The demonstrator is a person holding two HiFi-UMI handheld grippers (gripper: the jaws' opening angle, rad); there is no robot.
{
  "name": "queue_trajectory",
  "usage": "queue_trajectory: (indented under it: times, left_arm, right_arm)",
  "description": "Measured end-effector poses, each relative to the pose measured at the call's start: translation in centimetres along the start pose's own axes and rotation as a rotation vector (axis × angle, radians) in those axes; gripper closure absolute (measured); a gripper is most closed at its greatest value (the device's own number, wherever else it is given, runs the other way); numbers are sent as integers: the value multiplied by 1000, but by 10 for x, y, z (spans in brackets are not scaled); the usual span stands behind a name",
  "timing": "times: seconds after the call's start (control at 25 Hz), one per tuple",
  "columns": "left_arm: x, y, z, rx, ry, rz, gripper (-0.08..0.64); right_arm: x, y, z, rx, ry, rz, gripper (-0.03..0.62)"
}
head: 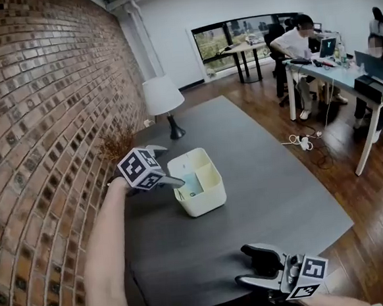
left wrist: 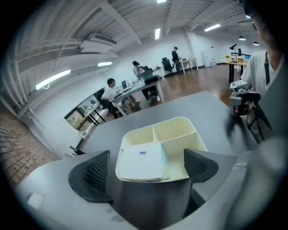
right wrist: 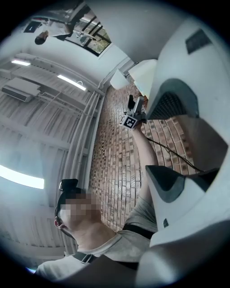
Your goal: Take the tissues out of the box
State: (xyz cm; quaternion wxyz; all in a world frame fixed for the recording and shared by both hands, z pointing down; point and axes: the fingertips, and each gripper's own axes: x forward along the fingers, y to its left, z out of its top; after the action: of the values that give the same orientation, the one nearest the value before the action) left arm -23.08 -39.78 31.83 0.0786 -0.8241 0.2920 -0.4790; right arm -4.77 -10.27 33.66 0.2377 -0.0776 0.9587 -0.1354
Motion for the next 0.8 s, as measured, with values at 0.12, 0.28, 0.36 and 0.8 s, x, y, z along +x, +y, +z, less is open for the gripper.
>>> queue_trajectory:
  times: [0.12,0.28,0.36,0.8]
  left_arm:
    - [25,1,-20,46,165,-82,8]
    - [51,4,-34,53,270,-142,-3]
    - [64,4,-37,49,281,-165,-3]
    - [79,6,-39,66,316,-214,64]
  right_arm:
    - [-1,-1,2,18,-9,6,261]
    - [-2,-2,3,34,-15,9,261]
    - [-2,-3,3,42,-20,10,261]
    - [-3,-10,7,97,-44,5,261]
